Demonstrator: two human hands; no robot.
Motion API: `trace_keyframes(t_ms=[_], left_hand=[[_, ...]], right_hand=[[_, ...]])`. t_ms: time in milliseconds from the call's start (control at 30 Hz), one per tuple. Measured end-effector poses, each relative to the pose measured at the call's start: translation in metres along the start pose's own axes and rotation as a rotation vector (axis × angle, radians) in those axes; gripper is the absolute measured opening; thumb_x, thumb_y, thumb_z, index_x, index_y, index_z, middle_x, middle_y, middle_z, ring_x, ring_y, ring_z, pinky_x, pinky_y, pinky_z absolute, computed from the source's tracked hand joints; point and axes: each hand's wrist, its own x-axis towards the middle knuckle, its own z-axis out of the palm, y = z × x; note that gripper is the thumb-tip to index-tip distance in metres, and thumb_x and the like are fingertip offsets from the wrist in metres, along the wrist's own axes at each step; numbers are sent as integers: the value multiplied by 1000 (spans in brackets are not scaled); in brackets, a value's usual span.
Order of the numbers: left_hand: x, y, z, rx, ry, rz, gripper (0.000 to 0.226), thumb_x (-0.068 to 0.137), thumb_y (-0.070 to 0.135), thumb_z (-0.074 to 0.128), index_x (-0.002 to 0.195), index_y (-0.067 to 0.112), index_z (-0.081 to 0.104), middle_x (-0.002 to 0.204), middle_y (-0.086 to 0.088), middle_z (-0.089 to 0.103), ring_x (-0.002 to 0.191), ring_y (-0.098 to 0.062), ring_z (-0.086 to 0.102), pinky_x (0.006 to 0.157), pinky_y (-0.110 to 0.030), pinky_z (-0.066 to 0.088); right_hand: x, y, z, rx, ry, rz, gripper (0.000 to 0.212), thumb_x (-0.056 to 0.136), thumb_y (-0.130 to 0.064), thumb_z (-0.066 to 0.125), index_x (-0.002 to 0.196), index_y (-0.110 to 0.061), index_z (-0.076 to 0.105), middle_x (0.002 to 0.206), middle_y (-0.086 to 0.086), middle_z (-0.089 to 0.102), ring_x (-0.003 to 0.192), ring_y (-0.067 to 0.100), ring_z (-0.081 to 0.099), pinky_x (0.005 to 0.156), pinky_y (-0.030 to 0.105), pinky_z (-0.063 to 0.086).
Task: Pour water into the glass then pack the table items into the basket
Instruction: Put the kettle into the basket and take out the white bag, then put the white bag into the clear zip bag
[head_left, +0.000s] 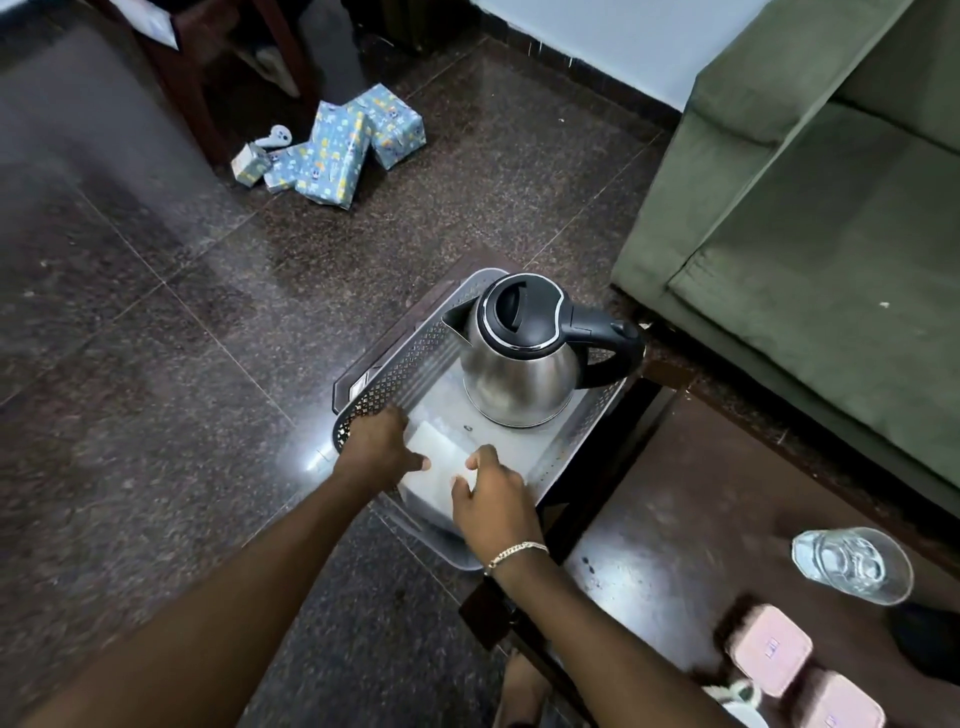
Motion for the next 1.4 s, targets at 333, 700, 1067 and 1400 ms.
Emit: trace_keyframes(t_ms=[333,700,1067,1400], left_hand=[[-47,12,-9,-302,21,380,11,69,17,72,73,25,66,98,3,58,85,-16,60,71,-29,44],[-151,42,5,-199,142,780,27,73,13,68,96,21,55,96,12,52,89,-10,50,73,-28,45],[-206,142,29,-1174,-72,211,61,99,63,47,99,10,79,90,-19,77,80,-31,74,67,-34,61],[-222,276,67,-1162,-569,185,22,99,19,62,97,4,77,96,-22,70,87,-31,69,72,-35,61]], right_hand=[[21,-9,-2,1087,-160,738,65,99,-56,45,90,7,60,80,27,69,72,37,71,61,39,61],[-17,-2,-54,1218,-73,571,5,85,0,67,89,2,69,83,22,63,79,32,61,71,41,50],[-109,94,-139,1185,84,248,15,91,6,63,97,-3,74,103,21,77,87,29,70,85,44,54],[-187,202,-229,1081,262,190,17,95,2,62,110,1,70,110,21,75,96,30,70,88,47,55]])
